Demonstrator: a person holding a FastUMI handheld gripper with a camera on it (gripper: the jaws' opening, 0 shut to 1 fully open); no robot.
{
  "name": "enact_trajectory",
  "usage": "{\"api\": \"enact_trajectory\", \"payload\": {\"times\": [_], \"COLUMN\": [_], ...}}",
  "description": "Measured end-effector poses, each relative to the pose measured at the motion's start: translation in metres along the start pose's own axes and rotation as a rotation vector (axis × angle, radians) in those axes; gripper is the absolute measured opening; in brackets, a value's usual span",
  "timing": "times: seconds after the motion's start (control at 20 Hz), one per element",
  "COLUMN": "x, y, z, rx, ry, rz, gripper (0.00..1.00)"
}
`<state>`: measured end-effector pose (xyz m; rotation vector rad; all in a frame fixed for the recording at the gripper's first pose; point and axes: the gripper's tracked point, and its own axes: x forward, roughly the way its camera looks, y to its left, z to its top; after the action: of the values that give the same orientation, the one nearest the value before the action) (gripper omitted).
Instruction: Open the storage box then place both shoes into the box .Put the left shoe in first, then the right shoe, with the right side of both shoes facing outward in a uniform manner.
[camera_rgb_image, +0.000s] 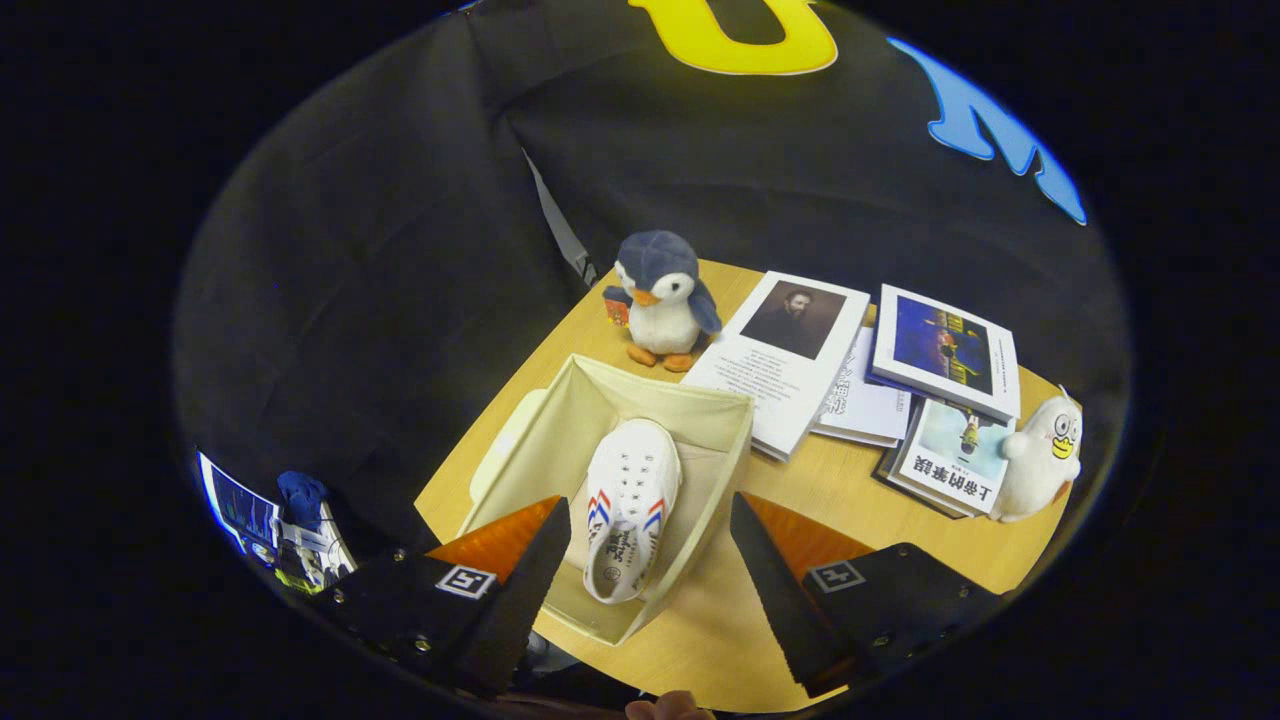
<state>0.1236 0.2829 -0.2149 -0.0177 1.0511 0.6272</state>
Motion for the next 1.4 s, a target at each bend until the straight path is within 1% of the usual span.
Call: {"api": "enact_trajectory", "payload": {"times": [0.1, 0.2, 0.3, 0.4, 0.6, 0.75, 0.8, 0.85, 1.05, 1.1, 1.2, 1.4], "x": [-0.02, -0.047, -0.087, -0.123, -0.189, -0.241, -0.26, -0.265, -0.322, -0.332, -0.331, -0.34], "y": [-0.011, -0.021, -0.034, -0.054, -0.093, -0.116, -0.118, -0.116, -0.105, -0.103, -0.098, -0.093], "z": [0.004, 0.011, 0.025, 0.029, 0.02, 0.016, 0.014, 0.006, 0.001, -0.003, -0.015, -0.028], "rx": [0.025, 0.057, 0.085, 0.1, 0.112, 0.129, 0.128, 0.124, 0.099, 0.087, 0.082, 0.109], "ry": [-0.054, -0.137, -0.241, -0.349, -0.505, -0.697, -0.759, -0.815, -1.008, -1.021, -1.014, -1.026], "rz": [-0.015, -0.024, -0.06, -0.116, -0.238, -0.372, -0.408, -0.439, -0.519, -0.555, -0.593, -0.602], "gripper": [0.98, 0.98, 0.98, 0.97, 0.97, 0.98, 0.97, 0.97, 0.98, 0.97, 0.97, 0.98]}}
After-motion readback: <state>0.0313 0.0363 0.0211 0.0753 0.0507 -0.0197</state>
